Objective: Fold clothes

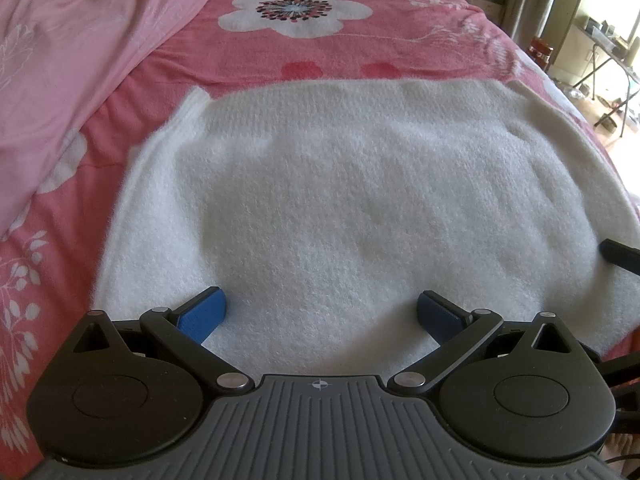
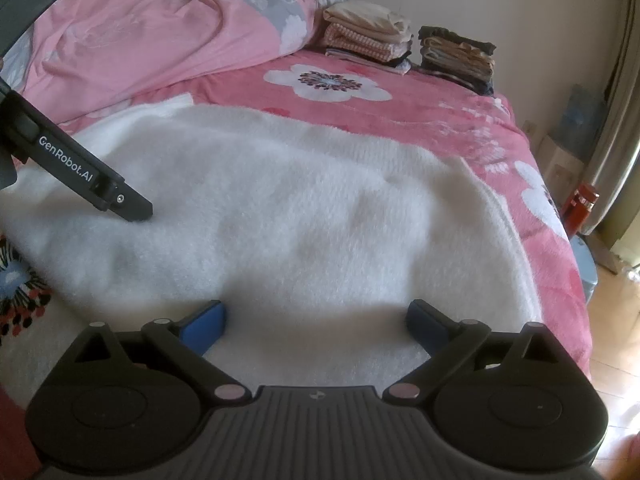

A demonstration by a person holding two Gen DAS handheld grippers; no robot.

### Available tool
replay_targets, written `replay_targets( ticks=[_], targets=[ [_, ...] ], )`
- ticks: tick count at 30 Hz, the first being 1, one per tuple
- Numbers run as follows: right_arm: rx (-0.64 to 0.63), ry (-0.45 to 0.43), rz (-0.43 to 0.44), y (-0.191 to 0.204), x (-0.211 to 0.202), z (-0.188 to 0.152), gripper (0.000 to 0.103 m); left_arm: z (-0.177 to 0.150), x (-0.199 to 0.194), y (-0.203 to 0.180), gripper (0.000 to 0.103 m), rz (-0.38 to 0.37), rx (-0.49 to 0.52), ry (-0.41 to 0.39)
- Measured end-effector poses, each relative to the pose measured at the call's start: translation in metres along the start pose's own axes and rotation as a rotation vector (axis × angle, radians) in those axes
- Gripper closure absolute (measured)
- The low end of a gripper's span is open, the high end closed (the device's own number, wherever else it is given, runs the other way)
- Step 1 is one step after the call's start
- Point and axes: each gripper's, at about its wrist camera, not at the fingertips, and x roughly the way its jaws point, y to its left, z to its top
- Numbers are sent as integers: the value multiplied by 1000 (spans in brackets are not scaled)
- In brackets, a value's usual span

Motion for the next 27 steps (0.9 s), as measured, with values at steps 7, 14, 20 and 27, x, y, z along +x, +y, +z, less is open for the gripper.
replay_targets(
  ticks=[7,14,20,27],
  targets=[
    [-1,3,1,-1,1,0,2,0,0,1,0,-1,1,0],
    [-2,3,2,-1,1,0,2,0,0,1,0,-1,1,-1],
    [-4,4,4,-3,1,0,2,-1,0,1,0,-1,2,-3],
    [-5,4,4,-3,1,0,2,-1,0,1,0,-2,2,-4]
  ],
)
